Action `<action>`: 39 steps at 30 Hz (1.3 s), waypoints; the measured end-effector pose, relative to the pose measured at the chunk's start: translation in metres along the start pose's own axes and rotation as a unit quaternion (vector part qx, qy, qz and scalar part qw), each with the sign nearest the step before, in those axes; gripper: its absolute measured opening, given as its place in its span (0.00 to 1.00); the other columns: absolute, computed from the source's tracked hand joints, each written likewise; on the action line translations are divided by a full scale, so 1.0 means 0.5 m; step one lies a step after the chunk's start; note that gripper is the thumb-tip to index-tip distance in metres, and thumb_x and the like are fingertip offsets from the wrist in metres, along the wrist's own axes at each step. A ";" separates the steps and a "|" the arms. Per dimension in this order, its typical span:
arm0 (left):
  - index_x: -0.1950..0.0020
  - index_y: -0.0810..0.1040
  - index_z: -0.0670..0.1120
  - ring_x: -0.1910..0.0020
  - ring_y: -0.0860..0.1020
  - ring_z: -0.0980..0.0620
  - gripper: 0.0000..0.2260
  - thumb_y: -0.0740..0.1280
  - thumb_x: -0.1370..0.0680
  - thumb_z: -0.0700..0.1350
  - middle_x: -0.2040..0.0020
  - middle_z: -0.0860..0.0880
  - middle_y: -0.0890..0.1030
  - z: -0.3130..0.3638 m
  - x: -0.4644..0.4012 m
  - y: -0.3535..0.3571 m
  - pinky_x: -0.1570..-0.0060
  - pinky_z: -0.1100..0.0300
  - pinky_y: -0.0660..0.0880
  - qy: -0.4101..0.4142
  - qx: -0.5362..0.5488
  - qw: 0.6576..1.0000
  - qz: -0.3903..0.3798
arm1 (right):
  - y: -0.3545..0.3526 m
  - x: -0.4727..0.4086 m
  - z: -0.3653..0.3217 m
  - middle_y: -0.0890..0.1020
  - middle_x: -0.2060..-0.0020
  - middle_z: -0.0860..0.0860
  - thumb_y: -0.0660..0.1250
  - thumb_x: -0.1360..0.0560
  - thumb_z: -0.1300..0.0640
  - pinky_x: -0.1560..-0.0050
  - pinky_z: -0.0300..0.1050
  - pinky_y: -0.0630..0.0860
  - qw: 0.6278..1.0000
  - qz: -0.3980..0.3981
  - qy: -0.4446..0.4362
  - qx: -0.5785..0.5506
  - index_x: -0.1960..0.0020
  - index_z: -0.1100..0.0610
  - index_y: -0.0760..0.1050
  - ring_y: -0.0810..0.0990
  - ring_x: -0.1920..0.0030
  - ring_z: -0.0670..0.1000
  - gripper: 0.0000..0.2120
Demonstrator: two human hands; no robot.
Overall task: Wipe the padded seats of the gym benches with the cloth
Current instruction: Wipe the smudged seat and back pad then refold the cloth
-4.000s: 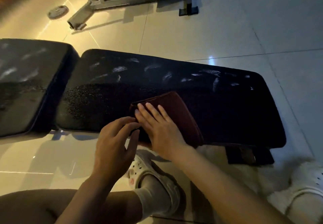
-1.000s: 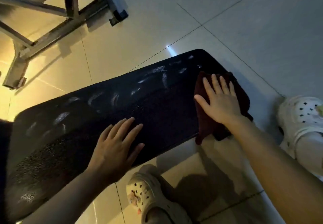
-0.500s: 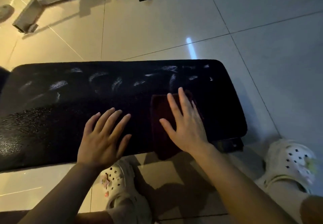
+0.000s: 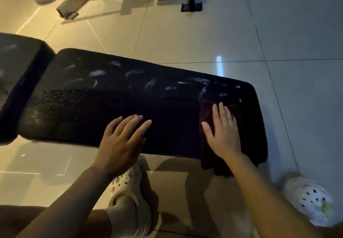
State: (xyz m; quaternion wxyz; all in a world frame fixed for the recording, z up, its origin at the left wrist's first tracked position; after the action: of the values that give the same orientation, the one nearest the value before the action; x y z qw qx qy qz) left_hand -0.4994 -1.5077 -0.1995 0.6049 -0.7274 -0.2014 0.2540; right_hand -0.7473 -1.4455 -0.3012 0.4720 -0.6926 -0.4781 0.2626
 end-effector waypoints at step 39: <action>0.32 0.74 0.51 0.43 0.75 0.54 0.16 0.61 0.19 0.52 0.34 0.52 0.74 -0.249 0.209 -0.179 0.60 0.74 0.61 -0.261 0.157 0.952 -0.001 | 0.071 0.013 -0.500 0.47 0.21 0.48 0.32 0.23 0.34 0.25 0.51 0.36 0.985 0.020 -0.170 0.035 0.22 0.45 0.42 0.43 0.22 0.49 0.32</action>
State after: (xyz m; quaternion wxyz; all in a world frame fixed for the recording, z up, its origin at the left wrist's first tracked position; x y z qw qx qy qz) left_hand -0.3393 -1.5251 -0.1072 0.6377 -0.5314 -0.3107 0.4630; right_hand -0.5262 -1.5435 -0.2286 0.4027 -0.6300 -0.5281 0.4026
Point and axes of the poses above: each hand's wrist, its own x-axis away from the middle knuckle, its own y-axis out of the palm, z = x × y, the point moved 8 cm from there along -x, towards the middle knuckle
